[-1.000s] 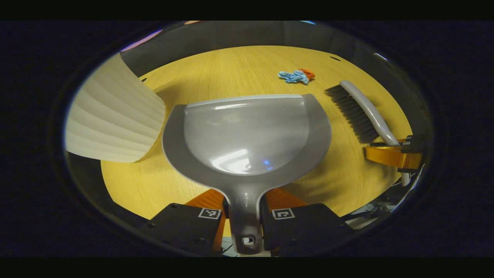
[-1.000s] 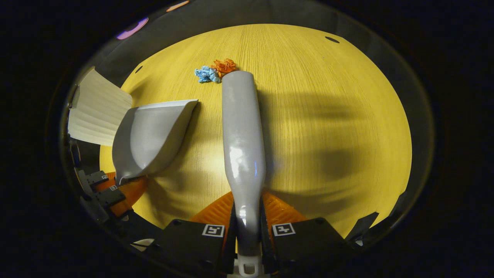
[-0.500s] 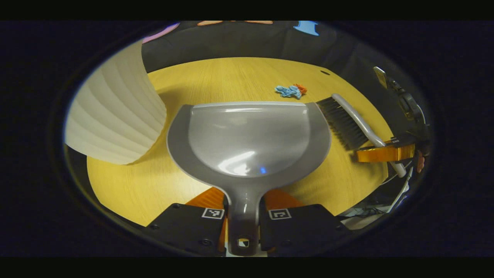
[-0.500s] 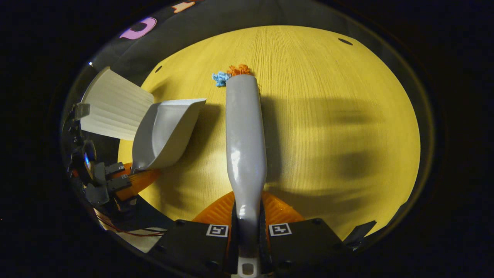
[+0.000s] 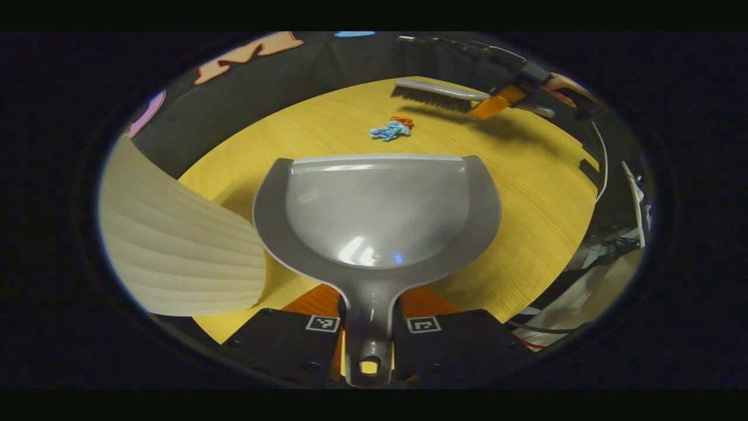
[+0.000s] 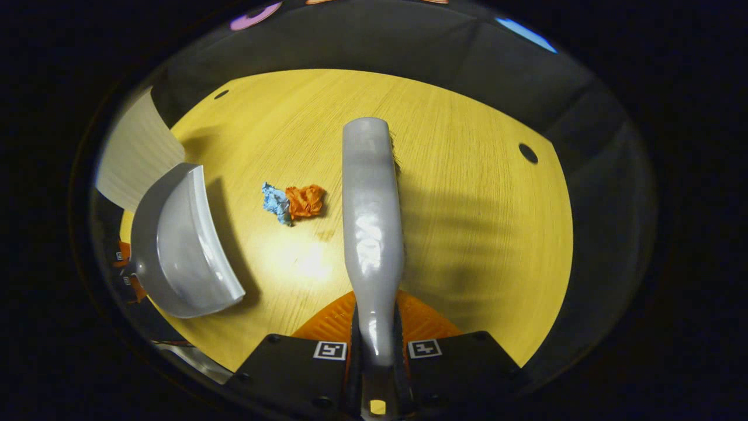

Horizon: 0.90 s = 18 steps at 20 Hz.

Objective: Pick up the small broom and dustpan from the desktop, sweep the trash into the dustpan with the broom, and then empty the trash into the garbage bin.

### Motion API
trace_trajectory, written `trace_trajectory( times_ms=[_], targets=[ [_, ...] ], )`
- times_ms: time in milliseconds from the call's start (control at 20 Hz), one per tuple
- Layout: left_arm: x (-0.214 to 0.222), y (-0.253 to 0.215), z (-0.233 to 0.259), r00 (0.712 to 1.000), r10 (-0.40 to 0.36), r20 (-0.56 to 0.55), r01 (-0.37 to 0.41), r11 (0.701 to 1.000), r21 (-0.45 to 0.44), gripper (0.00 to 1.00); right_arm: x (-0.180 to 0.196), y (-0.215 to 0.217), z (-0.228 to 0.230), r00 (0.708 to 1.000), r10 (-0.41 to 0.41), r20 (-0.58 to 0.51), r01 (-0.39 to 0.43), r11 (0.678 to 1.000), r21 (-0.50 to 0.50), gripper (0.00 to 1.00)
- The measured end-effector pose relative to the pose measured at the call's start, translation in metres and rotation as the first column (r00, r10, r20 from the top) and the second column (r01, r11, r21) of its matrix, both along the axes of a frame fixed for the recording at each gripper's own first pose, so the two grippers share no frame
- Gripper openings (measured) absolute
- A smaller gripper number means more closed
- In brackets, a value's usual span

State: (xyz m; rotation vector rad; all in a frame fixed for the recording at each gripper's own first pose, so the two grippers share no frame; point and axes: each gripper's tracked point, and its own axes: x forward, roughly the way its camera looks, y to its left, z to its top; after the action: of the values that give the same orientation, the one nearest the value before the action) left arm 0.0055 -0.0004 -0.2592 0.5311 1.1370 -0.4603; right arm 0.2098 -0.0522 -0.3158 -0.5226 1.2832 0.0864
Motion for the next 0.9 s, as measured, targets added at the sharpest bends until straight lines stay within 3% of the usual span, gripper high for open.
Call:
trace_trajectory(
  times_ms=[100, 150, 250, 300, 450, 600, 800, 900],
  targets=[
    [0.001, 0.003, -0.01, 1.0, -0.022, -0.012, 0.022, 1.0, 0.018, 0.28, 0.012, 0.004, -0.005, 0.997, 0.067, -0.031, -0.069, 0.996, -0.061, 0.2],
    [0.002, 0.004, -0.013, 0.999, -0.033, -0.019, 0.034, 0.999, 0.028, 0.28, 0.017, 0.004, -0.005, 0.994, 0.101, -0.043, -0.105, 0.99, -0.093, 0.24],
    [0.003, 0.0, -0.018, 0.999, -0.04, -0.031, 0.04, 0.999, 0.006, 0.29, 0.02, 0.01, -0.005, 0.983, 0.165, -0.079, -0.174, 0.977, -0.126, 0.2],
    [0.002, 0.0, -0.019, 0.998, -0.039, -0.04, 0.039, 0.999, -0.008, 0.27, 0.019, 0.017, -0.005, 0.977, 0.192, -0.093, -0.203, 0.971, -0.124, 0.24],
    [0.01, -0.003, -0.016, 0.997, -0.067, -0.039, 0.066, 0.998, -0.014, 0.27, 0.003, 0.036, -0.014, 0.948, 0.281, -0.151, -0.296, 0.952, -0.083, 0.24],
    [0.014, -0.005, -0.013, 0.996, -0.073, -0.042, 0.073, 0.997, -0.013, 0.28, -0.018, 0.051, -0.021, 0.896, 0.383, -0.225, -0.404, 0.913, -0.052, 0.24],
    [0.02, -0.006, -0.016, 0.996, -0.079, -0.038, 0.079, 0.997, -0.014, 0.28, -0.038, 0.066, -0.02, 0.834, 0.473, -0.283, -0.477, 0.877, 0.061, 0.24],
    [0.016, -0.005, -0.016, 0.997, -0.077, -0.024, 0.077, 0.997, -0.016, 0.28, -0.037, 0.059, -0.021, 0.835, 0.475, -0.279, -0.471, 0.878, 0.083, 0.2]
  ],
)
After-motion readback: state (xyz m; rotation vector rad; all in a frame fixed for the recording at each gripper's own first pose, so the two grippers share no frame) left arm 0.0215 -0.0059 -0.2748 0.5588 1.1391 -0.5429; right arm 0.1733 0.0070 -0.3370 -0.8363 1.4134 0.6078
